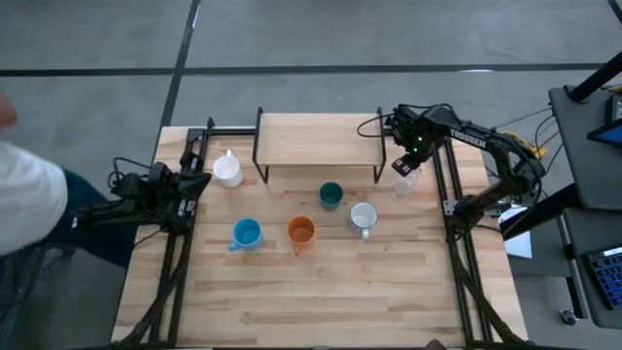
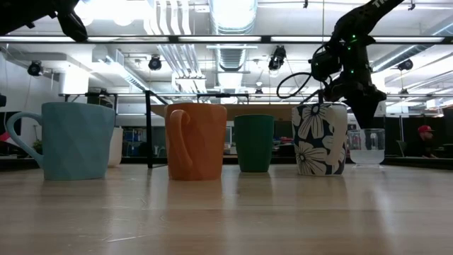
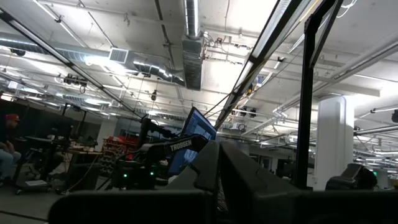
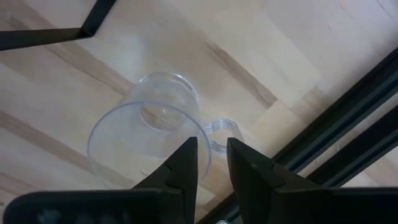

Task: Stack small to large cups/mugs on shelf
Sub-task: Put the transparent mug on the shelf

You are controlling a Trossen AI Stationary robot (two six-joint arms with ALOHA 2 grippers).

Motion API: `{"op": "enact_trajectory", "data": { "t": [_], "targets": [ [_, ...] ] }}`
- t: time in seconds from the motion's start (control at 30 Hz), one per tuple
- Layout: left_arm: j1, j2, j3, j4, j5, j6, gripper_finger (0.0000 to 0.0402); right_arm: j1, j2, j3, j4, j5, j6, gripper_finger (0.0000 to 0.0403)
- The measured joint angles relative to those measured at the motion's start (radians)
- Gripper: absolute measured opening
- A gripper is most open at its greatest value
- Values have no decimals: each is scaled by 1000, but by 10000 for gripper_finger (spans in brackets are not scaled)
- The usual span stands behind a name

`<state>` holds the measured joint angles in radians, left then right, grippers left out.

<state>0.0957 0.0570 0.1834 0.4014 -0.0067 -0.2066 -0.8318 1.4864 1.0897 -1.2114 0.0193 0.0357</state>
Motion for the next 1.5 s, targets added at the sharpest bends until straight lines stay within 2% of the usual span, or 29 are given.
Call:
{"op": "enact_trajectory", "data": {
  "t": [0.4,1.5],
  "targets": [
    [0,0,0,0,0,0,0,0,2,-5,7,-30,9,79],
    [0,0,0,-1,0,0,0,1,2,-65,53,-26,-44,85]
  ]
}}
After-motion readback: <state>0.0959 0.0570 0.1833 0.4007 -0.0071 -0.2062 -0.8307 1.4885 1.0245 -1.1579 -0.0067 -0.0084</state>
